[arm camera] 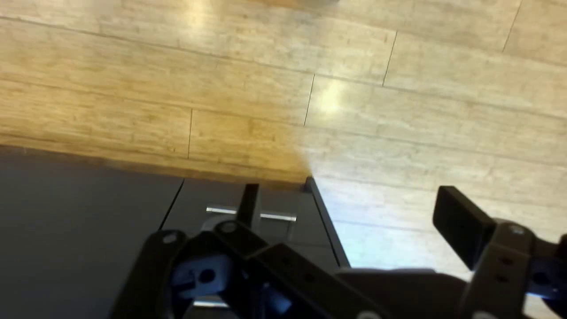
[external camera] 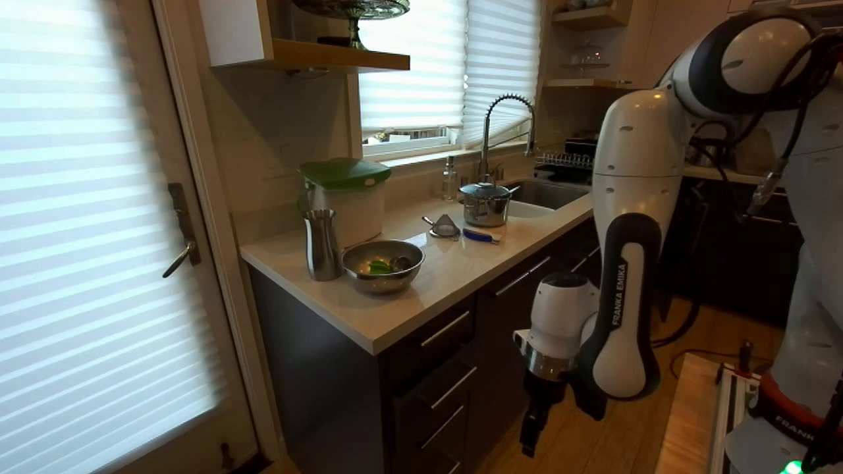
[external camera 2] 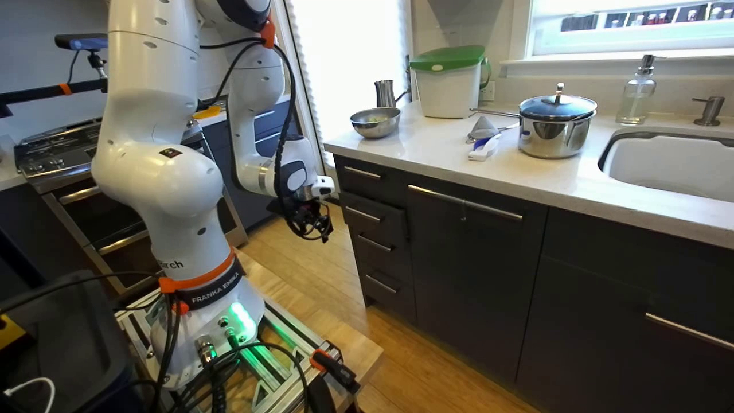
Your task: Close the drawer fully
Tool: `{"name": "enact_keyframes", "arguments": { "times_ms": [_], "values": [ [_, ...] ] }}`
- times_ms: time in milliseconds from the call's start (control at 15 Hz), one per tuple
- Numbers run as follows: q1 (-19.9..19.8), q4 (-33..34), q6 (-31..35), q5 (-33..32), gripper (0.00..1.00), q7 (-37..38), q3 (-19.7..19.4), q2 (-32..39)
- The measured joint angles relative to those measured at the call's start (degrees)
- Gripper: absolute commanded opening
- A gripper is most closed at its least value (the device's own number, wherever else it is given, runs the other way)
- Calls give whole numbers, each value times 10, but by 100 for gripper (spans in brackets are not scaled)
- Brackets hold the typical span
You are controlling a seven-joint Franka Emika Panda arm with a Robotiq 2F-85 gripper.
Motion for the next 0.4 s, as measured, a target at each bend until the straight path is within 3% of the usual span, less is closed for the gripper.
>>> {"name": "enact_keyframes", "arguments": {
  "times_ms": [200, 400],
  "values": [
    [-75, 9, -130, -9, 100, -31, 75, -33],
    [-78, 11, -137, -4, 100, -35, 79, -38]
  ]
}}
